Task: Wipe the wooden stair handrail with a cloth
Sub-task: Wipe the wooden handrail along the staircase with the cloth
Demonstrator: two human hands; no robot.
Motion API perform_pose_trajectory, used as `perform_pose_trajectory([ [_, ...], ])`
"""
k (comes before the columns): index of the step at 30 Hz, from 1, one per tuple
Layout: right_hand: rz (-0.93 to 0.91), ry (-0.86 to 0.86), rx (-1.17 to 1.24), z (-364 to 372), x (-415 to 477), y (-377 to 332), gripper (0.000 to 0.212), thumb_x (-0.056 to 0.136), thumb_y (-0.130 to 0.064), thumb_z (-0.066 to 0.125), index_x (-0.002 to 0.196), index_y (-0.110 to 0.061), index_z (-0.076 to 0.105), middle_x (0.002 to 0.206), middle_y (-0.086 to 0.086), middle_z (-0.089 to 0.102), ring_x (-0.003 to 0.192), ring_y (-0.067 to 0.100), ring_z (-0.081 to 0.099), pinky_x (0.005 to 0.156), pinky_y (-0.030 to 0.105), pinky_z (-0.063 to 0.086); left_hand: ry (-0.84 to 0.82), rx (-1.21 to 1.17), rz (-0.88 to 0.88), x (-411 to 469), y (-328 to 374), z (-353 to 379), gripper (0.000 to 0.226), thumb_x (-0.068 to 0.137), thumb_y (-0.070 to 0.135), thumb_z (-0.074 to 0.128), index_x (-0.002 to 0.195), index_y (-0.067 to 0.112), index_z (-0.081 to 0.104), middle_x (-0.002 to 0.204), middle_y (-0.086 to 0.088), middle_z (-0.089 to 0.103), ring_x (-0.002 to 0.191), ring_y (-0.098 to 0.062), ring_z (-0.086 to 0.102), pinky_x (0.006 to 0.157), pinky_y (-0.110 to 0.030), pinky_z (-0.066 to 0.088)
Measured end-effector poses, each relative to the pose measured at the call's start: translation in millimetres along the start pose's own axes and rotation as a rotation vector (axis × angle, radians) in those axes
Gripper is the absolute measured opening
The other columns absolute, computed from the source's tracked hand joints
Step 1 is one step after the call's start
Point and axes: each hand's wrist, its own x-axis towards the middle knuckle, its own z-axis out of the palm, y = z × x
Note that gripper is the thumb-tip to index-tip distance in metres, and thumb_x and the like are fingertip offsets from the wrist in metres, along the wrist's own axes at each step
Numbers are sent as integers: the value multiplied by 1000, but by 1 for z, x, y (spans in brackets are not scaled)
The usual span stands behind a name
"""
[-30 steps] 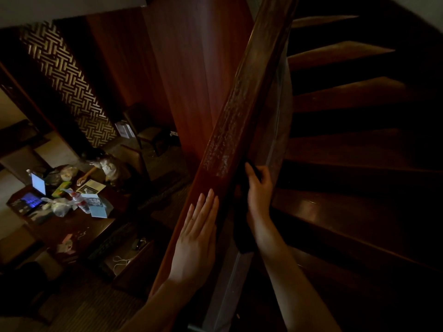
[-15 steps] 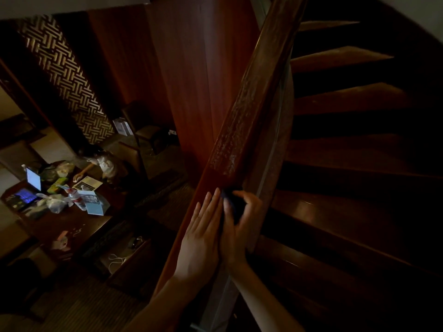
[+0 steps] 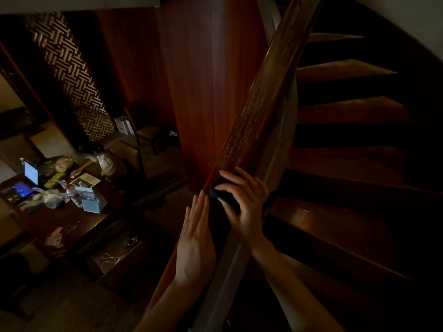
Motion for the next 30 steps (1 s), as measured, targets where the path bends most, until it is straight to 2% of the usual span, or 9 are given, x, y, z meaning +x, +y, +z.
perform_pose_trajectory([
  [3, -80, -132, -165, -9, 35, 11, 18, 91, -30, 64, 105, -23, 73, 127, -13, 64, 138, 17, 42, 117, 53, 4, 3, 11, -8, 0, 1, 0, 54, 94, 4, 28, 148, 3, 32, 159, -9, 25, 149, -19, 18, 122, -28, 9],
  [6, 69, -40, -228, -17, 101, 33, 20, 93, -26, 65, 110, -21, 73, 127, -9, 65, 140, 20, 40, 118, 48, -5, 10, -1, -24, 0, 2, -2, 54, 95, 6, 29, 148, 6, 32, 159, -7, 25, 149, -17, 19, 122, -29, 11],
  [9, 110, -90, -302, -15, 136, 38, 26, 96, -19, 61, 119, -12, 69, 135, 1, 60, 142, 23, 38, 122, 43, 6, 42, -38, -17, 0, 4, -3, 53, 96, 9, 26, 148, 5, 31, 159, -9, 26, 149, -19, 19, 122, -34, 13],
  [14, -242, -494, -247, -8, 64, 6, 33, 92, -13, 65, 125, -8, 66, 140, 5, 56, 136, 21, 46, 118, 39, 28, 180, -155, -132, -1, -5, 2, 68, 85, -13, 32, 151, 3, 24, 162, -8, 19, 150, -21, 14, 122, -42, 16],
  [16, -230, -449, -237, -18, 44, 8, 35, 91, -10, 66, 126, -8, 65, 140, 4, 56, 136, 20, 46, 118, 38, 29, 191, -164, -172, -1, -7, 3, 66, 86, -11, 32, 150, 2, 26, 161, -8, 21, 150, -18, 14, 120, -46, 19],
  [21, 124, -238, -362, -8, 118, 15, 31, 96, -11, 59, 127, -9, 64, 141, 7, 55, 141, 23, 39, 122, 35, 15, 157, -148, -154, 0, -4, 2, 67, 85, -12, 32, 150, 7, 26, 160, -5, 23, 150, -14, 13, 121, -26, 11],
  [23, 105, -358, -466, 13, 138, 11, 31, 100, -16, 53, 129, -10, 61, 146, 5, 51, 144, 21, 33, 122, 34, 9, 187, -193, -198, 0, -5, 1, 67, 86, -15, 31, 150, 7, 27, 160, -4, 22, 150, -12, 13, 121, -26, 14],
  [26, -144, -604, -530, 30, 104, -15, 31, 97, -14, 56, 127, -11, 63, 143, 6, 54, 140, 20, 39, 121, 34, 11, 217, -235, -234, -2, -5, 1, 71, 87, -22, 33, 151, 7, 25, 161, -4, 21, 150, -12, 12, 120, -25, 15],
  [30, -187, -680, -250, 10, 33, -31, 37, 89, -11, 55, 125, -9, 65, 139, 3, 57, 135, 16, 46, 119, 32, 21, 278, -315, -278, 0, -3, -4, 58, 93, -5, 30, 150, 6, 25, 160, 1, 20, 149, -8, 14, 119, -23, 15],
])
